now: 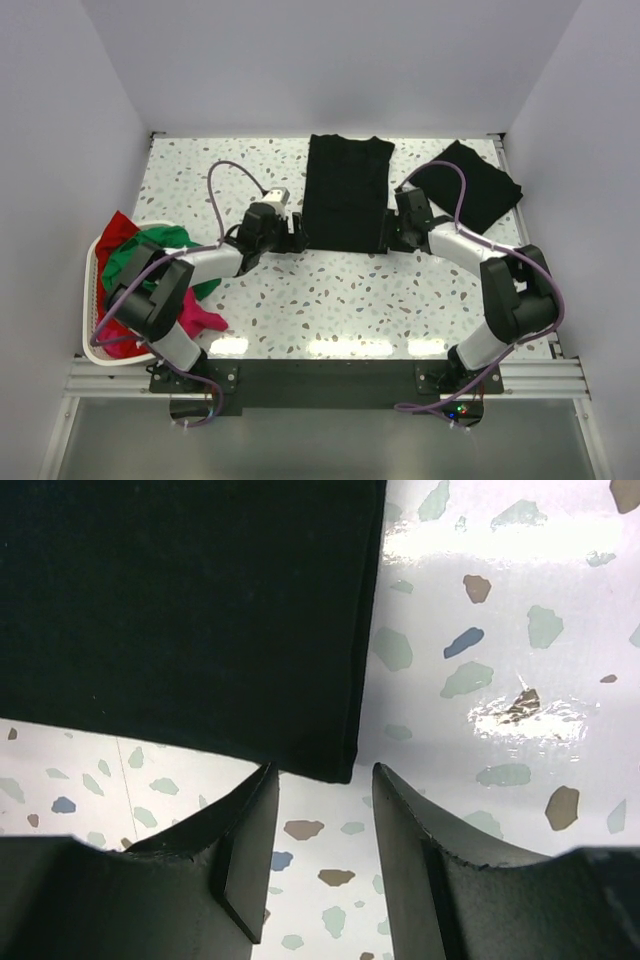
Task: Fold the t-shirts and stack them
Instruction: Fold the tshirt
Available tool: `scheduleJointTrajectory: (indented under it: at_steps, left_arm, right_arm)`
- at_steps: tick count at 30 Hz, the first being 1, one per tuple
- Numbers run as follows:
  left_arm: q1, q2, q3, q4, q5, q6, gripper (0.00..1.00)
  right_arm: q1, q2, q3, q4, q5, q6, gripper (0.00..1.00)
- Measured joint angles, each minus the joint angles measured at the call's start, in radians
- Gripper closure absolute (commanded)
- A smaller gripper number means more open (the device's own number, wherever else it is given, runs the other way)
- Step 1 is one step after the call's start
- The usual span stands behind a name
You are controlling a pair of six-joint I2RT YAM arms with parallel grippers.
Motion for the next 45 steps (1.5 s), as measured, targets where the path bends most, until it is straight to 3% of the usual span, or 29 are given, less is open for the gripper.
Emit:
scheduleJointTrajectory:
  at_steps: [15,18,25,30,36,45]
  left_arm:
    - [-0.033,0.082,0.031,-0.017,-0.059,-0.005,0.36]
    - [-0.034,0.096,0.035,-0.004,-0.054,-0.005,0.45]
    - [-0.034,0.126,0.034,0.041,-0.009,-0.012,0.81]
    - [-0.036,0.129,0.014,0.081,0.014,-0.022,0.99]
    - [-0.060,0.093,-0.040,0.109,0.013,-0.032,1.00]
    - [-0.175,-0.155,-0.217,0.003,-0.060,-0.073,1.00]
  right_arm:
    - [0.000,0.055,-0.005,0.007,-0.008,0.001,0.63]
    - [0.000,0.060,-0.005,0.008,-0.008,0.002,0.70]
    - [0.000,0.067,-0.005,0.011,-0.017,0.005,0.89]
    - [0.000,0.066,-0.010,0.015,-0.034,0.006,0.97]
    - [0.018,0.026,-0.056,0.025,-0.034,0.010,1.00]
    - [0.132,-0.205,-0.219,-0.082,-0.014,0.049,1.00]
